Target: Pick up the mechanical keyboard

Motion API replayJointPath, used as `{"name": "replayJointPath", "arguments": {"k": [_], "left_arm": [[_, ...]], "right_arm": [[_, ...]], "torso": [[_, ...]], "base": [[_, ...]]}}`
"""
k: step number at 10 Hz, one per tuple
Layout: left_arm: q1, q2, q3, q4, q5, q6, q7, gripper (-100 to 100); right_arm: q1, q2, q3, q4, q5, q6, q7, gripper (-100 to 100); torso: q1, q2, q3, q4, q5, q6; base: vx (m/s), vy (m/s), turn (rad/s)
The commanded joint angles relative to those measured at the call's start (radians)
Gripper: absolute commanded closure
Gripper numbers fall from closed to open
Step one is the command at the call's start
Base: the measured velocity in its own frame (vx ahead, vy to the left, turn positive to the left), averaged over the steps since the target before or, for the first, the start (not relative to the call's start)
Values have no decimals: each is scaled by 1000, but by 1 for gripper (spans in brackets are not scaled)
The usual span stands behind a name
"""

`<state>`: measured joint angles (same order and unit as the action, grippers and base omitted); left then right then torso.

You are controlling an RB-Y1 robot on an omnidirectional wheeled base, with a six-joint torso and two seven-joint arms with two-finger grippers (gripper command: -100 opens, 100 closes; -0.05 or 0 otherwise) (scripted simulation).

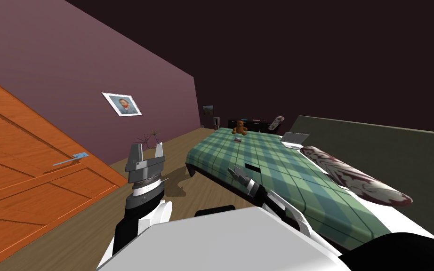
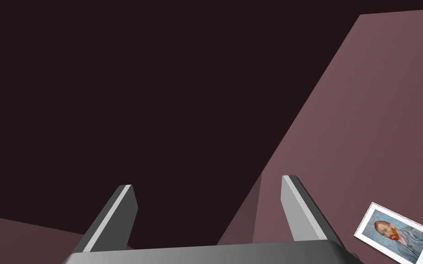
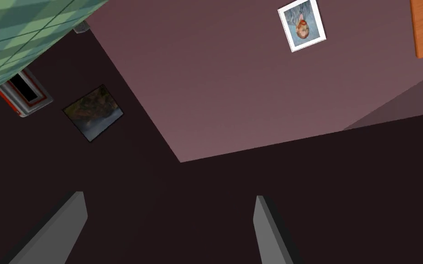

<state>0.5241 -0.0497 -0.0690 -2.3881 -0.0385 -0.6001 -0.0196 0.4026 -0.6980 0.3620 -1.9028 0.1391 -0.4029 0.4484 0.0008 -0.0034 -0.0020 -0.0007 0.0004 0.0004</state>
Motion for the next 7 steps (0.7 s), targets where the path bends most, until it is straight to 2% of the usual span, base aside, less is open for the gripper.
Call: {"name": "replayJointPath", "arguments": {"k": [1, 2, 4, 5, 6, 7], "left_arm": [[0, 0, 0, 0, 0, 0, 0, 0], [0, 0, 0, 0, 0, 0, 0, 0], [0, 0, 0, 0, 0, 0, 0, 0], [0, 0, 0, 0, 0, 0, 0, 0], [0, 0, 0, 0, 0, 0, 0, 0], [0, 0, 0, 0, 0, 0, 0, 0]], "right_arm": [[-7, -50, 45, 47, 29, 26, 28, -100], [-7, -51, 45, 47, 29, 26, 28, -100], [-14, -126, 111, 125, 78, 75, 72, -100], [-14, -141, 122, 125, 78, 75, 72, -100], [-17, -181, 162, 163, 102, 99, 92, -100], [-17, -185, 162, 163, 102, 99, 92, -100]], "torso": [[0, 0, 0, 0, 0, 0], [-1, 0, 0, 0, 0, 0], [0, -2, -1, 0, 0, 0], [1, -4, -2, -1, 0, -1], [0, -3, -2, -1, 0, 0], [0, -3, -2, -1, 0, 0]], "base": [[56, 15, 67], [43, 14, 37], [104, 29, 113], [97, 21, 45], [87, 9, 60], [76, -8, 45]]}}
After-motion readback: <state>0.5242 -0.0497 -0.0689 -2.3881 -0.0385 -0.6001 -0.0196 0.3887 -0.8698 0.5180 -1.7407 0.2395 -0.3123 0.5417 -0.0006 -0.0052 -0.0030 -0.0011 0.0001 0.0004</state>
